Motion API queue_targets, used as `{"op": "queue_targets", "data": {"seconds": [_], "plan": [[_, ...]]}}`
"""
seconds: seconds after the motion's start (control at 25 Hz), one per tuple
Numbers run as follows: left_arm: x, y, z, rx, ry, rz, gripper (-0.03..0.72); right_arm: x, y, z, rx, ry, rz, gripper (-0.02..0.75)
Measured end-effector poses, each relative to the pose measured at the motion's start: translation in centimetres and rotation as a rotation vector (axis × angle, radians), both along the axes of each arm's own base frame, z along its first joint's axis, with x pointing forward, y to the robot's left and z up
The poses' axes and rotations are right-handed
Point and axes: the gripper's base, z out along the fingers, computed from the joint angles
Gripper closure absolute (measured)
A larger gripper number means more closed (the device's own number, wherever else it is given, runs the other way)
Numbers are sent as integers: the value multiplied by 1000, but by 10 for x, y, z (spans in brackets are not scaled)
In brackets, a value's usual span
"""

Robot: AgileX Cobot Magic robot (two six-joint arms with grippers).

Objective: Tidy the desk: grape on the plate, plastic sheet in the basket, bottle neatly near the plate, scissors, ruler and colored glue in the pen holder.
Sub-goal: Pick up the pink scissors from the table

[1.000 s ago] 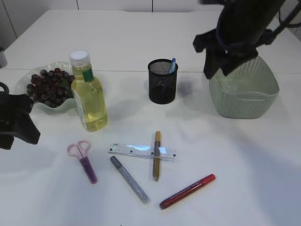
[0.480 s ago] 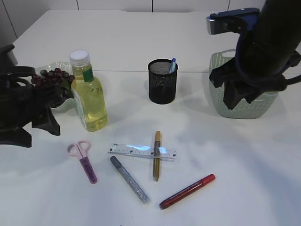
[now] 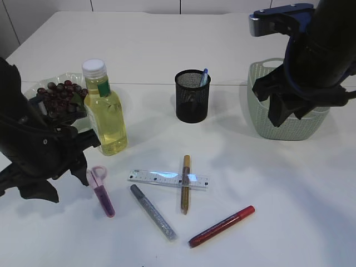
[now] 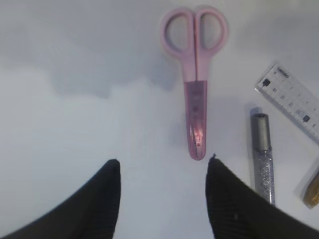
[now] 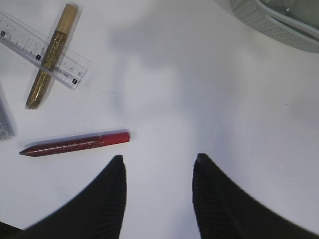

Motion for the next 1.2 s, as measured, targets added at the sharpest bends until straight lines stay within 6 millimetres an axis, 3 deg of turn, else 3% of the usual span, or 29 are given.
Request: {"op": "queue_targets", "data": {"seconds": [0.28, 0.6, 1.2], "plan": [[11, -8, -21, -10, 33, 21, 293, 0, 0, 0, 0, 0, -2, 384], [43, -22, -22, 9, 6, -2, 295, 0, 0, 0, -1, -3, -1, 384], [47, -25, -53, 34, 78, 7, 298, 2, -1, 0, -15, -20, 2, 384]]}}
